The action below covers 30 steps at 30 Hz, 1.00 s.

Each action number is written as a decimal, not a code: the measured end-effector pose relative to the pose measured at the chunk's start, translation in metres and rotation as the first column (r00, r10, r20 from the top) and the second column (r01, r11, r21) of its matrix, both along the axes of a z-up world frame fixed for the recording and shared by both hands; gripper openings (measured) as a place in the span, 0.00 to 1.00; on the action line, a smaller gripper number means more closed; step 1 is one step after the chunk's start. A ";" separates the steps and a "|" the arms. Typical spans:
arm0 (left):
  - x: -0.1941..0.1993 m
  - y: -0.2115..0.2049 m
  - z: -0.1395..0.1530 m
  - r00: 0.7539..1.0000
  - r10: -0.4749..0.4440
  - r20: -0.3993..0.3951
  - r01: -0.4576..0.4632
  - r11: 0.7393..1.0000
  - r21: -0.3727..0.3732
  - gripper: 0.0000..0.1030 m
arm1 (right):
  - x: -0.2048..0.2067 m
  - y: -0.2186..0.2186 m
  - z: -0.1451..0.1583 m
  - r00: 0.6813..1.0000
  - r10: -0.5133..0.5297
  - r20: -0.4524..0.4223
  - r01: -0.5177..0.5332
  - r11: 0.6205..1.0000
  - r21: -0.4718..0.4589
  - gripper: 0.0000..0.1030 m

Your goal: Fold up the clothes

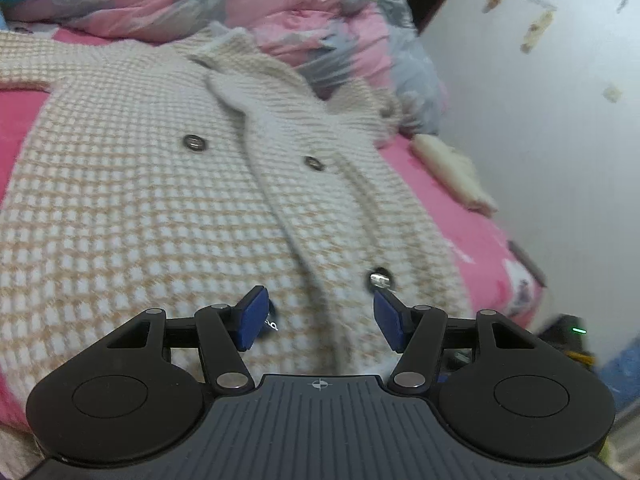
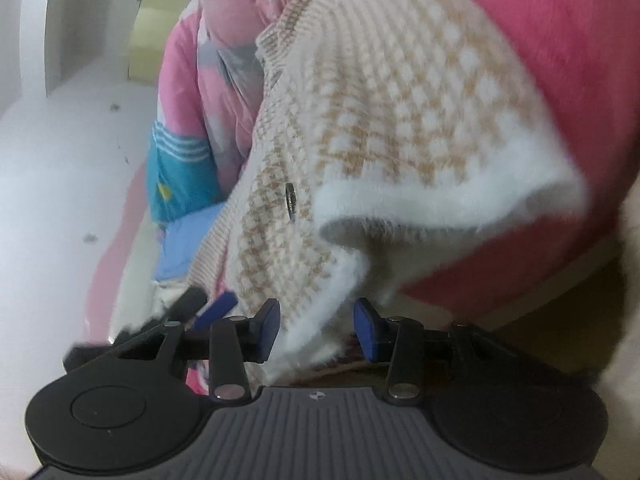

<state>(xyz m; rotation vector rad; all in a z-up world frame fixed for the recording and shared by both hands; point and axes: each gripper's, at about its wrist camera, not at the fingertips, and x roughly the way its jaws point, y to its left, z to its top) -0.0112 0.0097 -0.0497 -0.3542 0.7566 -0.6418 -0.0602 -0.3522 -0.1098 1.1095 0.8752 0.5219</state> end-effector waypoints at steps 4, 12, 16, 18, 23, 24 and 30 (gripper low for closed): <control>-0.012 -0.006 -0.006 0.998 -0.069 -0.011 0.069 0.998 -0.008 0.58 | 0.002 0.008 -0.013 1.000 0.000 -0.001 0.000 0.990 0.139 0.41; -0.011 -0.012 -0.029 0.993 -0.083 -0.082 0.074 0.991 -0.111 0.58 | -0.003 -0.002 -0.011 0.998 -0.053 0.046 0.042 0.977 0.209 0.04; -0.002 -0.013 -0.038 0.991 -0.075 -0.112 0.051 0.977 -0.205 0.58 | 0.002 0.003 -0.017 0.998 -0.056 0.016 0.051 0.968 0.245 0.04; 0.004 -0.014 -0.043 0.989 -0.059 -0.138 0.025 0.970 -0.241 0.53 | 0.003 0.005 -0.017 0.998 -0.055 0.010 0.051 0.968 0.245 0.03; 0.006 -0.007 -0.039 0.987 -0.019 -0.157 -0.027 0.958 -0.286 0.12 | 0.004 0.006 -0.001 0.997 -0.056 0.056 0.042 0.971 0.234 0.02; 0.005 -0.004 -0.037 0.988 -0.013 -0.152 -0.033 0.955 -0.294 0.11 | 0.004 0.007 0.005 0.995 -0.053 0.080 0.034 0.975 0.220 0.02; 0.011 0.008 -0.050 0.973 0.035 -0.228 -0.098 0.956 -0.276 0.04 | 0.007 0.015 0.002 0.999 -0.015 0.047 0.009 0.992 0.126 0.02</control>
